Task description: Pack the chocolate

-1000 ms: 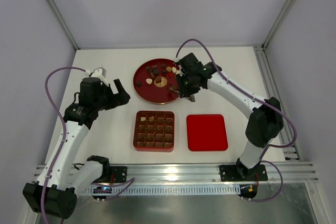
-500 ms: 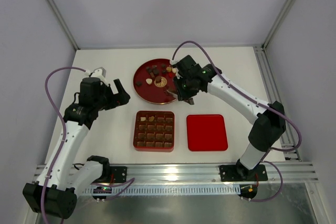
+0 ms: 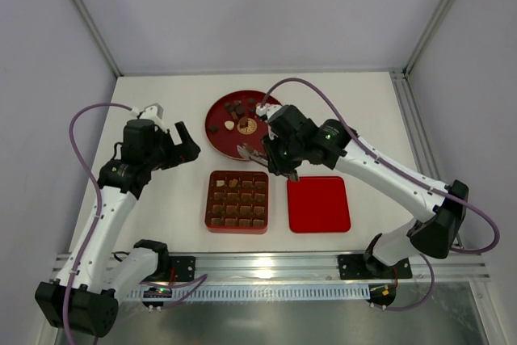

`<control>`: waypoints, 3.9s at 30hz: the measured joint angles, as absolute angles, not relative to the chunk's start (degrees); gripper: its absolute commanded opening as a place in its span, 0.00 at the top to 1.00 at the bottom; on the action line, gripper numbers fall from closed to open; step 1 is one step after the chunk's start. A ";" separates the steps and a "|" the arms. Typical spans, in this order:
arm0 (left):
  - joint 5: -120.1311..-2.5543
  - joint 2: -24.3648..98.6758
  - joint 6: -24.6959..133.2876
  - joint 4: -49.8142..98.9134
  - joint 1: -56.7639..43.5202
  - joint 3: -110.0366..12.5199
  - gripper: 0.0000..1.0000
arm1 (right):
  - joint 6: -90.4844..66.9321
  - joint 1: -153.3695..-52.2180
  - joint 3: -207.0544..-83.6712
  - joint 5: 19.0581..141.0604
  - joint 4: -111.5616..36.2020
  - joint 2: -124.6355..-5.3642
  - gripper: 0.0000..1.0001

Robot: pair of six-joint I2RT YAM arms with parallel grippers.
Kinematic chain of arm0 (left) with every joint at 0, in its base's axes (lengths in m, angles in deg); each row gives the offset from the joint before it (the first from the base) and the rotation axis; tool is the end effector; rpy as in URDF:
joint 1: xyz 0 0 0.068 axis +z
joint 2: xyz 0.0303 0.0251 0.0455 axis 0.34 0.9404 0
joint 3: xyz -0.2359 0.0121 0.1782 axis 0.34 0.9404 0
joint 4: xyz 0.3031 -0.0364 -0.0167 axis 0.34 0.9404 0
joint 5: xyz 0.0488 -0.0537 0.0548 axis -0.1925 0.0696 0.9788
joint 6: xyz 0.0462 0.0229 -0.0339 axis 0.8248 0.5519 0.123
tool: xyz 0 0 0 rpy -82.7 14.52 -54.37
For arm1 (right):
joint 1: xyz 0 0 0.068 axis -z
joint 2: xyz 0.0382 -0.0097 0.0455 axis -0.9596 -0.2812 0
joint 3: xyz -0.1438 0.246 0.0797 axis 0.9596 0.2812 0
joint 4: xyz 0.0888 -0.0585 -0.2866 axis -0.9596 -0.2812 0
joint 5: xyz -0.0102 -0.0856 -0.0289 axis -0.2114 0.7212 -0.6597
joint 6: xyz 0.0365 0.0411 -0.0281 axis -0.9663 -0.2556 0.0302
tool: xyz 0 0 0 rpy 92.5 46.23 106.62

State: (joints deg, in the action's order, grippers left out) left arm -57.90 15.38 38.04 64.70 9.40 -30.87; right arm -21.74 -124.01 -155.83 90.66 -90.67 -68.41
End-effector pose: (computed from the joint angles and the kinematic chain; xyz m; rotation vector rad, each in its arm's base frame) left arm 0.2315 -0.0468 0.3355 -0.2945 2.2409 -0.4564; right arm 0.2295 0.2731 0.3731 -0.7083 2.4267 0.4271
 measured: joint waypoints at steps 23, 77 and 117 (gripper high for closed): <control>-57.92 15.38 38.04 64.67 9.40 -30.87 0.00 | -27.88 -130.99 -146.87 91.67 -90.93 -65.26 0.68; -57.92 15.40 38.04 64.67 9.40 -30.87 0.00 | -24.60 -127.90 -153.23 92.87 -92.02 -66.16 0.62; -58.27 15.92 38.04 64.67 9.40 -30.87 0.00 | -15.68 -114.42 -191.11 85.57 -92.37 -107.71 0.57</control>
